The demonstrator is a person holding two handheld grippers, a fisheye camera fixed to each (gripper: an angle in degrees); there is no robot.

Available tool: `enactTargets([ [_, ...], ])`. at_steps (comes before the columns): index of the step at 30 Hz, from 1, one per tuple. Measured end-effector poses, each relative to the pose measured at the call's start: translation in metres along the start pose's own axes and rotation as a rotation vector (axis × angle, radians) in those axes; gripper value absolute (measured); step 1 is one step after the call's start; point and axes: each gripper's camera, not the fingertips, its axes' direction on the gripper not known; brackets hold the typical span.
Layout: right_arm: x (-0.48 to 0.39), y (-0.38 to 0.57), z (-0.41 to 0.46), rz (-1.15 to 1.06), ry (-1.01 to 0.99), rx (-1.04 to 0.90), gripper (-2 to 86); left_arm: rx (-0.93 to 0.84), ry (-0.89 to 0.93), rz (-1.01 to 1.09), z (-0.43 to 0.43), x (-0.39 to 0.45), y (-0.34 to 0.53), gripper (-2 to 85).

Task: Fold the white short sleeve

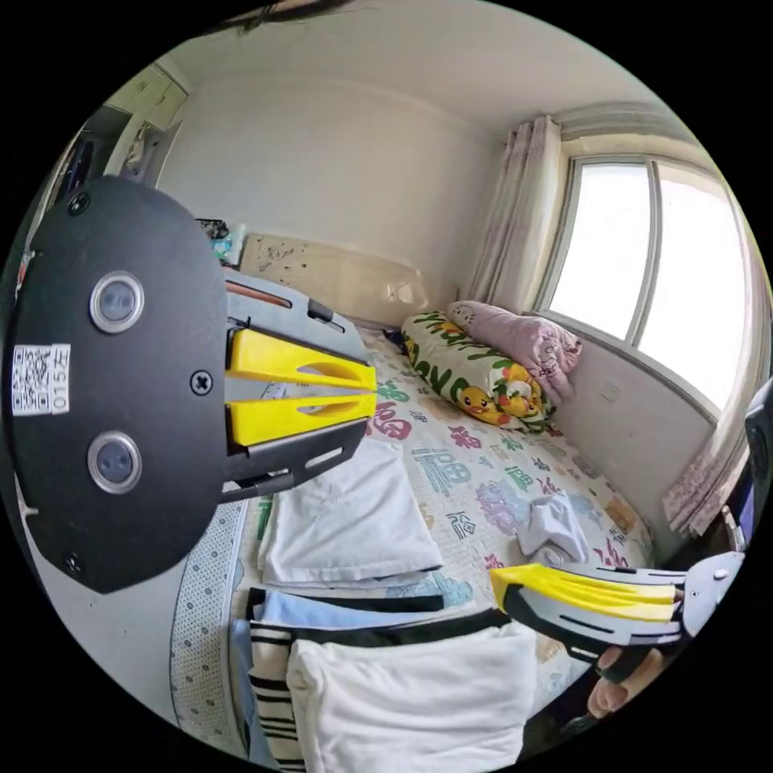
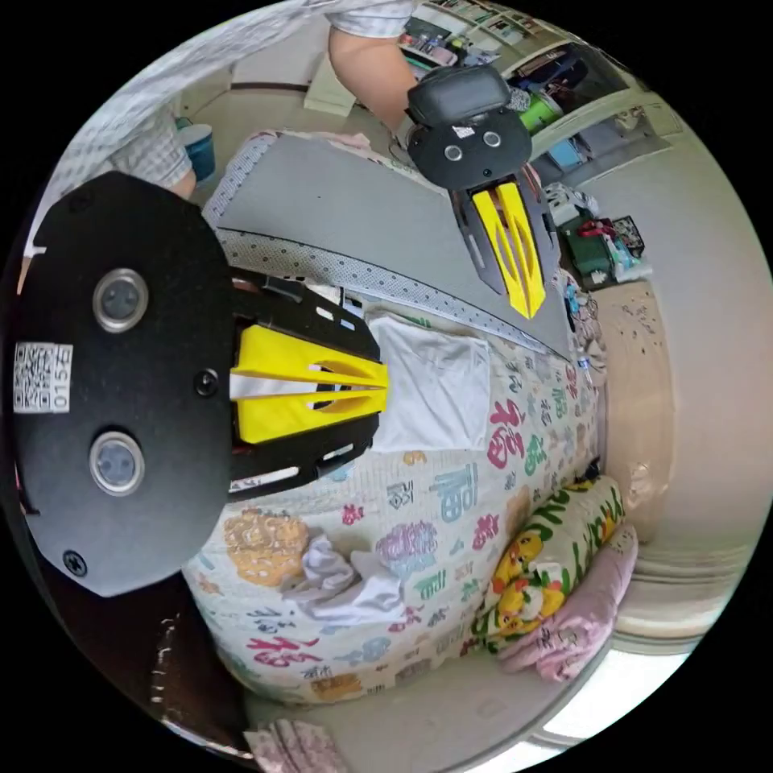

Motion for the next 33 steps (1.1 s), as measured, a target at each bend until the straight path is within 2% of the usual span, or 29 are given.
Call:
enactTargets([
  [2,-0.041,0.042,-0.044,0.028,0.162,0.105,-0.6,0.045,0.039,-0.031,-0.043,-0.005,0.002,1.0],
  [6,-0.089,0.096,-0.109,0.14,0.298,0.25,0.1,0.083,0.11,-0.161,-0.094,-0.018,0.011,2.3],
  [9,-0.115,0.143,-0.162,0.218,0.317,0.343,3.2,0.094,0.306,-0.412,-0.118,-0.038,0.029,4.2],
  [11,-0.134,0.18,-0.199,0.2,0.377,0.389,4.3,0.122,0.541,-0.585,-0.124,-0.044,0.051,5.7],
  [14,-0.146,0.224,-0.237,0.228,0.481,0.434,1.4,0.214,0.713,-0.731,-0.128,-0.041,0.077,6.5],
  [17,-0.137,0.246,-0.281,0.296,0.507,0.409,-0.5,0.18,0.796,-0.781,-0.119,-0.038,0.083,6.2],
  [19,-0.117,0.243,-0.324,0.412,0.444,0.433,-0.6,0.115,0.832,-0.776,-0.104,-0.035,0.075,6.0],
  [21,-0.088,0.237,-0.381,0.52,0.281,0.55,-0.6,0.074,0.863,-0.791,-0.087,-0.034,0.062,5.8],
  [23,-0.047,0.234,-0.463,0.532,-0.041,0.886,-0.5,0.08,0.882,-0.857,-0.063,-0.036,0.038,5.5],
  [26,0.002,0.221,-0.545,0.5,-0.205,1.116,-0.5,0.08,0.892,-0.949,-0.027,-0.035,-0.007,5.2],
  [33,0.099,0.213,-0.676,0.414,-0.357,1.215,-0.5,0.058,0.969,-1.065,0.061,-0.026,-0.121,4.2],
])
